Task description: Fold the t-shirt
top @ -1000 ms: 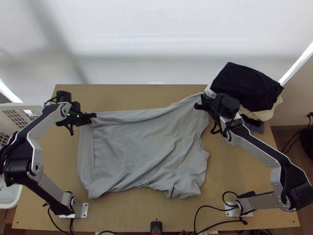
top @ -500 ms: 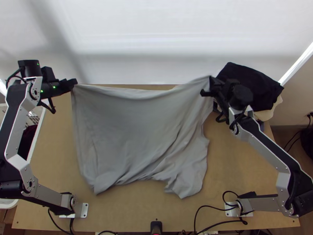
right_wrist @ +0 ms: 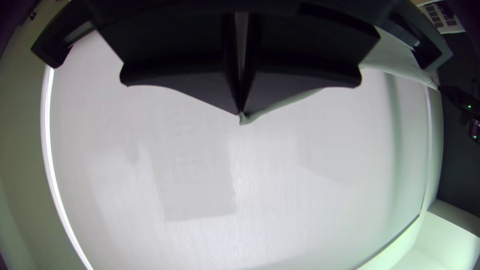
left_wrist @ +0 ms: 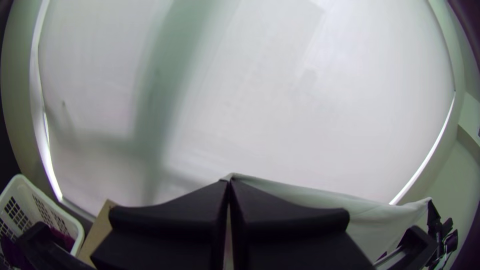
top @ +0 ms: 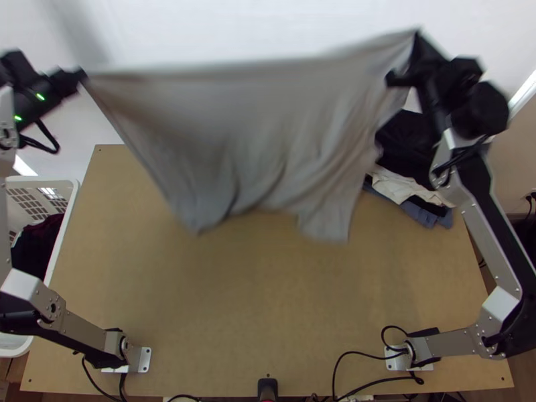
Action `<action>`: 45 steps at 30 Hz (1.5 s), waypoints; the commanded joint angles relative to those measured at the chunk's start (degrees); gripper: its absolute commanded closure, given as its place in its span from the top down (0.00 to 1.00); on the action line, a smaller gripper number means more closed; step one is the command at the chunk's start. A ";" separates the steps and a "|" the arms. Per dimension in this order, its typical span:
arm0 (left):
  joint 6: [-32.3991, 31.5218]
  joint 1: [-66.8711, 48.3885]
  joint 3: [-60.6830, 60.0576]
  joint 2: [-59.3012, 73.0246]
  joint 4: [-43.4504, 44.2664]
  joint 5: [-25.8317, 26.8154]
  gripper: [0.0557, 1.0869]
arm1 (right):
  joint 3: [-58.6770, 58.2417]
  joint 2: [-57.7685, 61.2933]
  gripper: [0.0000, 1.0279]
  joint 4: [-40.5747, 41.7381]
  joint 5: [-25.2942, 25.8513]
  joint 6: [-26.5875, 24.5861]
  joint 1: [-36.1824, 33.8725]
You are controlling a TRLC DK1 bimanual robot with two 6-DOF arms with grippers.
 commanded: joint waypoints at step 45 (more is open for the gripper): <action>-3.50 -0.04 -74.56 -61.39 11.61 -3.88 0.04 | -48.09 -55.16 0.03 -26.44 2.51 8.20 1.88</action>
